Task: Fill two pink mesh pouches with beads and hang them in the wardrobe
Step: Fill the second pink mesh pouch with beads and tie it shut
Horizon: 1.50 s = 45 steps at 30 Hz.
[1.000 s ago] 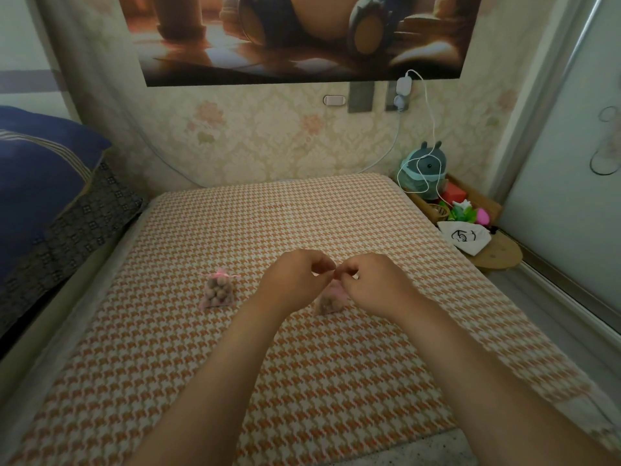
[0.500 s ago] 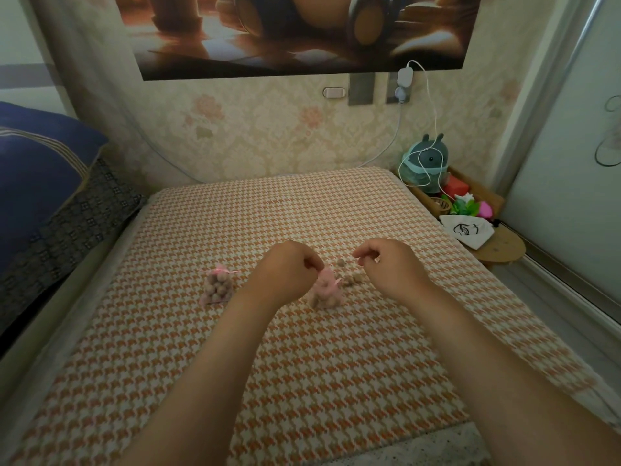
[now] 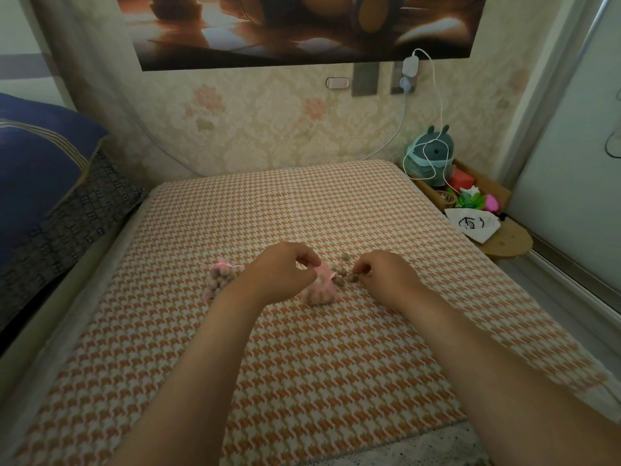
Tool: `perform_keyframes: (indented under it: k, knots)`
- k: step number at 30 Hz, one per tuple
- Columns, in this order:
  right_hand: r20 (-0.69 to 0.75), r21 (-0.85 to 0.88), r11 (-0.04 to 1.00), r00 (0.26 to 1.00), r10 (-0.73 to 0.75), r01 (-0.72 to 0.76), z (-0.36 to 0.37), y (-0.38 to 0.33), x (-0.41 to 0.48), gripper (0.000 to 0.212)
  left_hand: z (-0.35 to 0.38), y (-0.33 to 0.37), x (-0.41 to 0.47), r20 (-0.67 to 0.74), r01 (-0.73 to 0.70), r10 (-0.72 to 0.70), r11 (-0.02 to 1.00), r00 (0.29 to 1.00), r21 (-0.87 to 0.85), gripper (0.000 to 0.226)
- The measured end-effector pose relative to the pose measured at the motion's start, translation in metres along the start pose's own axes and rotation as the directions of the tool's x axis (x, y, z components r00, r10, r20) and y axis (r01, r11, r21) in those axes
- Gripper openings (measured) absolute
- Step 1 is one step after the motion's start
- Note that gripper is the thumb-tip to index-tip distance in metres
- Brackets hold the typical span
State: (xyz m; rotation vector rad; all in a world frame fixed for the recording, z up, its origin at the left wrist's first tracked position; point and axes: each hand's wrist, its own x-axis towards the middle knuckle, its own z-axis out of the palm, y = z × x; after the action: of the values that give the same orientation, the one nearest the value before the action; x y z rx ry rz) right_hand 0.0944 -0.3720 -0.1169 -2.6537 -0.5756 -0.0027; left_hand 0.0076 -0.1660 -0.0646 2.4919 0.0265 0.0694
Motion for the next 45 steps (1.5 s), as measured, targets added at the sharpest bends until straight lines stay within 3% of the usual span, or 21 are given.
perform_keyframes:
  k: [5,12,18,24,28,31,38,45]
  knots:
    - [-0.09,0.12,0.993,0.996,0.007,0.004,-0.003,-0.006,-0.001,0.019,0.0,0.0,0.001,0.002,0.018,-0.018,1.0,1.0,-0.025,0.018]
    - [-0.221,0.411,0.885,0.966,-0.137,0.22,-0.027,-0.054,-0.015,0.01,0.002,0.002,-0.001,-0.005,0.006,-0.007,0.999,1.0,-0.039,0.022]
    - [-0.181,0.289,0.909,0.95,-0.255,0.299,-0.023,-0.062,-0.024,0.011,0.002,0.0,0.0,-0.006,-0.003,0.003,0.999,1.0,-0.036,0.025]
    - [-0.157,0.15,0.943,0.949,-0.273,0.296,-0.021,-0.058,-0.017,0.018,0.001,0.0,-0.001,-0.009,-0.007,0.006,0.999,1.0,-0.051,0.025]
    - [-0.052,0.087,0.962,0.966,-0.254,0.257,-0.023,-0.057,-0.017,0.022,0.002,-0.004,0.002,-0.023,-0.015,0.014,0.998,1.0,-0.069,0.023]
    - [0.001,0.104,0.973,0.978,-0.209,0.207,-0.025,-0.054,-0.019,0.023,0.003,-0.004,0.004,-0.042,-0.011,0.006,0.993,0.999,-0.115,0.019]
    - [-0.063,0.187,0.972,0.99,-0.13,0.139,-0.034,-0.031,-0.018,0.033,0.013,-0.006,0.012,-0.127,0.023,-0.054,0.972,0.99,-0.235,0.017]
    - [-0.075,0.212,0.973,0.995,-0.072,0.086,-0.033,-0.007,-0.019,0.031,0.046,-0.024,0.025,-0.075,0.028,-0.03,0.999,0.997,-0.019,0.032]
